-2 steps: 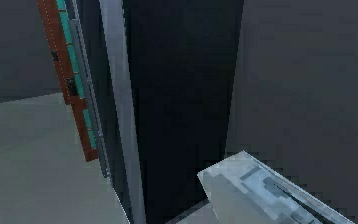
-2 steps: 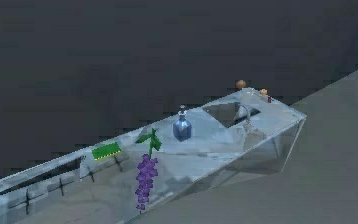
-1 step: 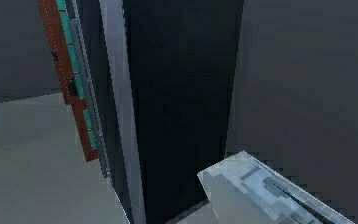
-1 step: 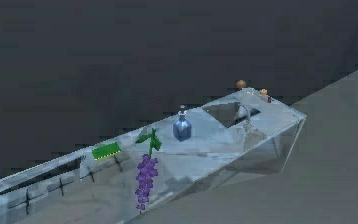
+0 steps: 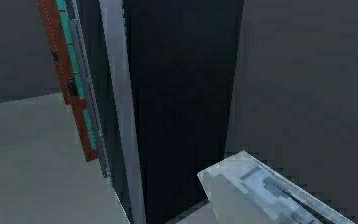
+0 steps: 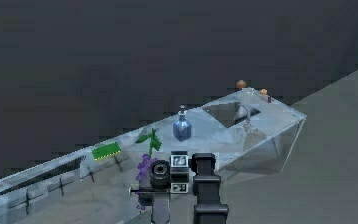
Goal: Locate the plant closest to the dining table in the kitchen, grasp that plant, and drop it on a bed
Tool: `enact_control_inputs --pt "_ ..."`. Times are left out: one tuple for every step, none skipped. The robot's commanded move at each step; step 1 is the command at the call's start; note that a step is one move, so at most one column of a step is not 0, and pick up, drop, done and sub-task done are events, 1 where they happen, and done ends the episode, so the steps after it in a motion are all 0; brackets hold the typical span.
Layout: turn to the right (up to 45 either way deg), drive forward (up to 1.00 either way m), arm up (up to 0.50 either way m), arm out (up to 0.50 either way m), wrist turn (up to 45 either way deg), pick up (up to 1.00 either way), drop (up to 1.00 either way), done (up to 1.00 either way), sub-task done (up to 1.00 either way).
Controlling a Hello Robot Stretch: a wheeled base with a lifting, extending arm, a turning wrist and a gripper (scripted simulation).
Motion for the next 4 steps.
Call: enact_control_inputs --pt "0.0 0.00 0.00 0.00 45.0 0.00 0.00 0.00 0.00" --pt "0.0 0.00 0.00 0.00 45.0 0.00 0.00 0.00 0.00" --pt "0.0 0.00 0.00 0.00 45.0 0.00 0.00 0.00 0.00" --pt "0.0 0.00 0.00 0.00 6.0 0.00 0.00 0.00 0.00"
